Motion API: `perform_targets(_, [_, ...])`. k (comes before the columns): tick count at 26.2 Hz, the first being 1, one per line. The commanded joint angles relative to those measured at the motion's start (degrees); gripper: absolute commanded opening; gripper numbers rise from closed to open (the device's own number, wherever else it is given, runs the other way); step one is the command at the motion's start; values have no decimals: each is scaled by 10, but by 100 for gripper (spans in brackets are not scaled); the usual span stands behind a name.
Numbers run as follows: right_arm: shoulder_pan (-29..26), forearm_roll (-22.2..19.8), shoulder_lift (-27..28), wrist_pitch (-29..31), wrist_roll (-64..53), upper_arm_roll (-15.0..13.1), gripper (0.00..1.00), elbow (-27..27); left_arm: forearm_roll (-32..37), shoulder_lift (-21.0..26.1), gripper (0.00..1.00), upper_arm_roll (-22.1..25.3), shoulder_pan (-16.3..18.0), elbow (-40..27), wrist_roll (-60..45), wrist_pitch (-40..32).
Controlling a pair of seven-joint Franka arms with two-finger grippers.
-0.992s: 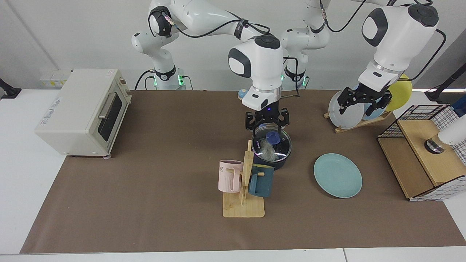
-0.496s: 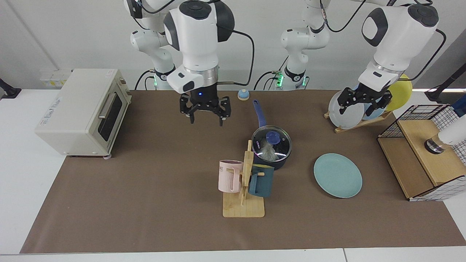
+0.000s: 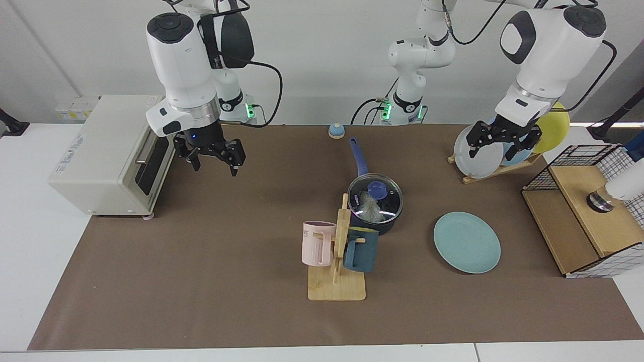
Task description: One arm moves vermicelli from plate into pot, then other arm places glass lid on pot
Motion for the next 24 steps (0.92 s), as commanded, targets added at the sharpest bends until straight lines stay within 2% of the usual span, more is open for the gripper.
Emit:
perform_targets(1, [-31, -21, -56, 44, -16, 9, 100, -92, -3, -6, 100, -3, 6, -2, 4, 0])
perform_targets(8, [-75, -29, -58, 45, -75, 10, 100, -99, -3, -7, 100, -3, 6, -2, 4, -4])
perform_targets(15, [-85, -27, -56, 41, -88, 10, 100, -96, -3, -7, 100, -4, 6, -2, 4, -9])
perform_targets(21, [-104, -15, -56, 16, -119, 11, 100, -96, -3, -7, 100, -3, 5, -2, 6, -9])
perform_targets(24, [-109, 12, -57, 13, -136, 11, 100, -97, -3, -7, 100, -3, 6, -2, 6, -9])
